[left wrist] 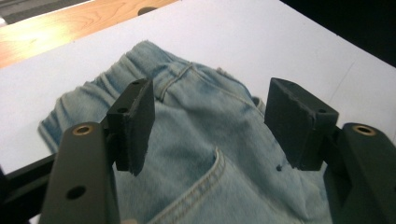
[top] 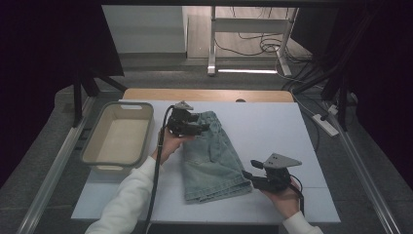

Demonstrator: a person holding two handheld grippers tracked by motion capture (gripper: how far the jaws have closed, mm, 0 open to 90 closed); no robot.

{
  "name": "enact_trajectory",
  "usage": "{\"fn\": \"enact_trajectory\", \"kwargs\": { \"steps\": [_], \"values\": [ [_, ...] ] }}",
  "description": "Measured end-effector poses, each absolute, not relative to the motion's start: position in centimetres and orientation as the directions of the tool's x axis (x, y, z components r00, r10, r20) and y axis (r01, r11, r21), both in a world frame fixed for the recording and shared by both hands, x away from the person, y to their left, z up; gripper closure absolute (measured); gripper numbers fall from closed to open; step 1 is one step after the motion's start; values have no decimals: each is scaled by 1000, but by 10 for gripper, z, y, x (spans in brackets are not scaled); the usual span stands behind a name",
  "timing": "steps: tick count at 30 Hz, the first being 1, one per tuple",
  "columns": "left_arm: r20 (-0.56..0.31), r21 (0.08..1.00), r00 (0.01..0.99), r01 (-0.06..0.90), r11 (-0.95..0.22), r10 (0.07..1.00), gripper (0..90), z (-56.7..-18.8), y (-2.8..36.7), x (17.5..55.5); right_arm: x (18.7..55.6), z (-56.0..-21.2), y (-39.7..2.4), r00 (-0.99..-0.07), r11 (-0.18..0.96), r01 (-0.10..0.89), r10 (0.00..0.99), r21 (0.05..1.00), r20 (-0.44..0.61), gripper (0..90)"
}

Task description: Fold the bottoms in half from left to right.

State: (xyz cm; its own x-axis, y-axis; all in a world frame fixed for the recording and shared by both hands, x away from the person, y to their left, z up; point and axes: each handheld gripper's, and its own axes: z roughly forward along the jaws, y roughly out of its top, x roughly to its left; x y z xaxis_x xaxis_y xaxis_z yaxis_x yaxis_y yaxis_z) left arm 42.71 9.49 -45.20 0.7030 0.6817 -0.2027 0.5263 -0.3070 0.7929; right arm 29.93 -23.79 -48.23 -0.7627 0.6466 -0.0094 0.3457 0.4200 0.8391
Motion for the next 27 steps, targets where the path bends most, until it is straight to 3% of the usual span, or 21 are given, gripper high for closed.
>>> {"fn": "enact_trajectory", "kwargs": {
  "steps": [22,24,27],
  "values": [
    [-134,781,695,513,-357,706,345,-451,126,374,324,-487,-209,-810,498,353,586,792,-7,431],
    [-131,784,688,512,-350,713,344,-451,129,370,323,-487,-209,-814,504,354,581,788,-6,445],
    [-130,780,687,516,-354,715,343,-454,131,364,319,-488,-206,-835,527,347,551,776,0,538]
  ]
}}
